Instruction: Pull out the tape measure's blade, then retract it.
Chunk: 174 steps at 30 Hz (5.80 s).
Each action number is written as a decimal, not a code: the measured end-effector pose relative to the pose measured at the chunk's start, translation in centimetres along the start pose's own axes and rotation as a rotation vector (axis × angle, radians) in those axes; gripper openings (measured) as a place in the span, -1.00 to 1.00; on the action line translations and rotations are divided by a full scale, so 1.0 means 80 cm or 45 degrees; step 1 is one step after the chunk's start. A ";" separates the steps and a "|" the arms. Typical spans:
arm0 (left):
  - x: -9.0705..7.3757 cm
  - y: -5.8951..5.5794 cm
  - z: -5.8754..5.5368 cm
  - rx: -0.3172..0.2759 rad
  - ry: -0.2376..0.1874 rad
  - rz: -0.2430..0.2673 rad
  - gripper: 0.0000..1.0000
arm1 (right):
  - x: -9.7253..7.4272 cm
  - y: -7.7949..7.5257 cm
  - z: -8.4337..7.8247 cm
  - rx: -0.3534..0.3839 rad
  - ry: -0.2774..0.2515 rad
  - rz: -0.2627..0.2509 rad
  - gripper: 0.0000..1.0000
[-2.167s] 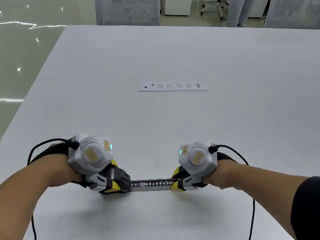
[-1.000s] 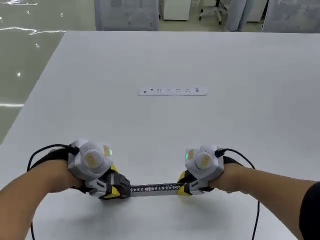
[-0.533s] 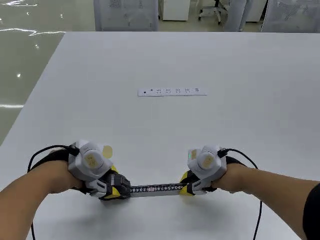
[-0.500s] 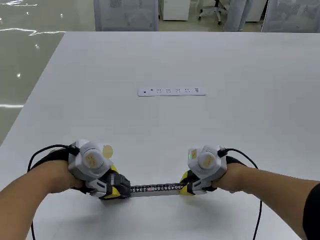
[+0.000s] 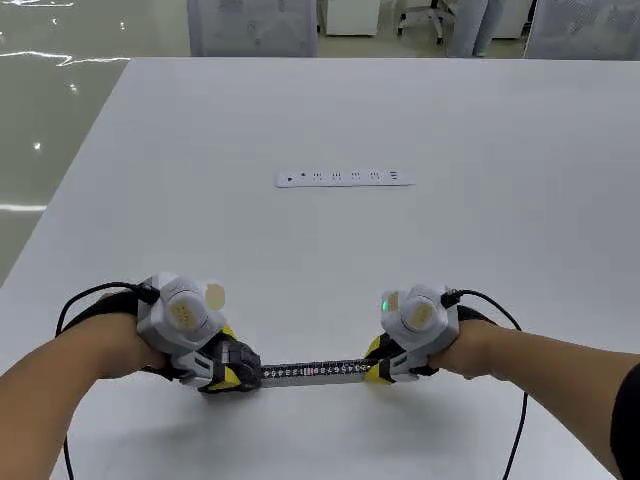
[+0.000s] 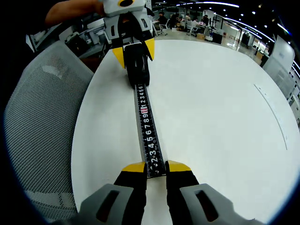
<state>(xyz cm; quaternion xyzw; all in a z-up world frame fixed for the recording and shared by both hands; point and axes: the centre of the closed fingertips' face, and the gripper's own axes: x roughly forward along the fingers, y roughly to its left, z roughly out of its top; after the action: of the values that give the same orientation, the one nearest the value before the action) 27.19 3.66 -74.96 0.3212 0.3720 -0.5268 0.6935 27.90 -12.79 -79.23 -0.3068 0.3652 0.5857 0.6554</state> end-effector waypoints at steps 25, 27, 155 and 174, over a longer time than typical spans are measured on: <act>0.000 0.000 0.001 -0.003 -0.004 0.003 -0.41 | -0.006 -0.002 -0.010 0.010 0.011 -0.006 -0.79; 0.000 0.000 0.001 -0.003 -0.006 0.003 -0.41 | -0.006 -0.003 -0.011 0.012 0.013 -0.006 -0.78; 0.001 0.000 0.001 0.002 -0.019 0.004 -0.41 | -0.044 -0.016 -0.069 0.078 0.053 -0.043 -0.78; 0.000 0.000 0.000 0.001 -0.018 0.003 -0.41 | -0.052 -0.017 -0.078 0.088 0.059 -0.049 -0.78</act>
<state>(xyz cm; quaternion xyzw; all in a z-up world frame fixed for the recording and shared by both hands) 27.17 3.62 -74.95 0.3183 0.3666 -0.5284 0.6965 28.33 -20.41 -79.16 -0.3045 0.3944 0.5526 0.6681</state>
